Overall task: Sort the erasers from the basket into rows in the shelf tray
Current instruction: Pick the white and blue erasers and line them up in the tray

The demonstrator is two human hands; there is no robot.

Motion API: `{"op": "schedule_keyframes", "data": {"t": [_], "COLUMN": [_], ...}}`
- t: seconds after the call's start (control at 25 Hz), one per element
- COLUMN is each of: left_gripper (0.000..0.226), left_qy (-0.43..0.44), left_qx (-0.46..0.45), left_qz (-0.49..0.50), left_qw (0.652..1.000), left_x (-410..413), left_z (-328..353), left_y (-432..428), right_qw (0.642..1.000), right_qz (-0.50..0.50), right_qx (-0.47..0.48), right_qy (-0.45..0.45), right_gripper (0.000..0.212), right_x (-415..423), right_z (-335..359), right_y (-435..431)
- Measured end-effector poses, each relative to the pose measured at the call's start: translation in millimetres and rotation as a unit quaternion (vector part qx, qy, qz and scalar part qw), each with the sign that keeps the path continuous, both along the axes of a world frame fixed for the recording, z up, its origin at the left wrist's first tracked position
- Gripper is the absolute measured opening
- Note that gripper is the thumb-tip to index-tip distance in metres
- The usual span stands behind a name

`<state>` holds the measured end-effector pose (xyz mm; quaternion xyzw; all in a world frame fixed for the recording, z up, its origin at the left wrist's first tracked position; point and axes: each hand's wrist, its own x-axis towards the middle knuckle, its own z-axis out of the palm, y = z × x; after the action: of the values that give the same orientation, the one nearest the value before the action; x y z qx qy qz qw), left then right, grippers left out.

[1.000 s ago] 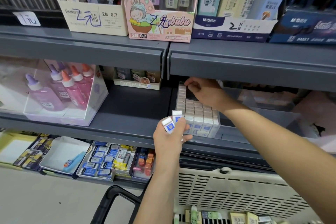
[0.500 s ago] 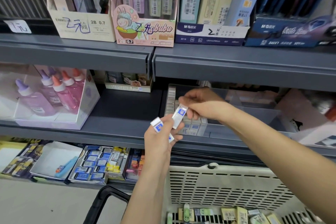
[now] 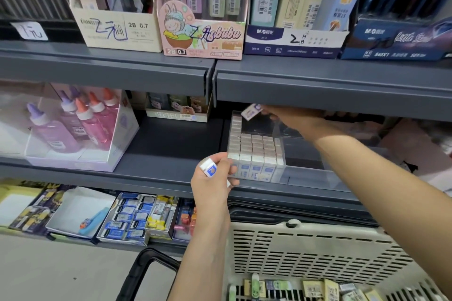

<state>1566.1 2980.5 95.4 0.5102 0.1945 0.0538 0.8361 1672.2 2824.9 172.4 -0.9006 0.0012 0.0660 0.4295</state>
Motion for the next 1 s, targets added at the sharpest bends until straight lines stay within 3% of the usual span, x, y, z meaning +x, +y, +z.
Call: {"op": "schedule_keyframes", "data": {"t": [0.08,0.2,0.36,0.56,0.68,0.76,0.88,1.0], "left_gripper": [0.011,0.009,0.009,0.004,0.014,0.017,0.017,0.02], "left_qy": [0.011,0.019,0.022,0.027,0.042,0.039,0.017,0.005], "left_qx": [0.004,0.012,0.013,0.002,-0.09,-0.135,-0.126,-0.114], "left_qz": [-0.005,-0.02,-0.03,-0.032,-0.025,-0.014,0.006,0.004], "left_qw": [1.0,1.0,0.999,0.999,0.995,0.99,0.992,0.993], "left_x": [0.5,0.3,0.8,1.8,3.4,2.6,1.1,0.6], "left_z": [-1.6,-3.7,-4.2,0.1,5.8,7.7,7.5,7.2], "left_y": [-0.2,-1.1,-0.8,-2.6,-2.2,-1.4,-0.4,0.6], "right_qw": [0.992,0.982,0.979,0.978,0.986,0.982,0.96,0.961], "right_qz": [0.002,0.014,-0.061,-0.056,-0.028,0.006,0.032,0.066], "right_qx": [-0.12,-0.184,-0.144,-0.152,-0.135,-0.155,-0.215,-0.216], "right_qy": [0.025,0.035,-0.128,-0.133,-0.09,-0.109,-0.177,-0.158], "right_gripper": [0.047,0.05,0.037,0.023,0.027,0.021,0.02,0.023], "right_x": [19.5,34.6,41.7,49.3,51.6,50.2,45.3,38.6], "right_z": [-9.5,-23.1,-34.0,-35.3,-39.8,-49.2,-56.6,-49.0], "right_y": [-0.6,9.9,29.0,40.7,42.4,41.2,37.9,34.9]}}
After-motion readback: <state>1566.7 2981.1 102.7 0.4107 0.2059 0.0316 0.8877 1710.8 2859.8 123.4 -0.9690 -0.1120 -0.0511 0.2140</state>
